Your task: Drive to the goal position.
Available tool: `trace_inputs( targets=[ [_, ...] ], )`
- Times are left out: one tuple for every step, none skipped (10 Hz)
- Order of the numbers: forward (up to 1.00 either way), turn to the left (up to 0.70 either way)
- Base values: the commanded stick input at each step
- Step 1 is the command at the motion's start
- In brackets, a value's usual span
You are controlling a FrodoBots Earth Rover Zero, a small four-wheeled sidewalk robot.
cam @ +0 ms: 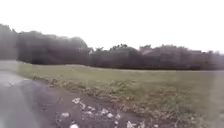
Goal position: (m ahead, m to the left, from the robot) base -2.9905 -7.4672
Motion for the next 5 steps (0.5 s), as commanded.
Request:
trace_inputs(
  targets=[
    [0.00,-0.85],
    [0.00,-0.85],
    [0.00,-0.85],
    [0.00,-0.85],
    [0.00,-0.85]
  ],
)
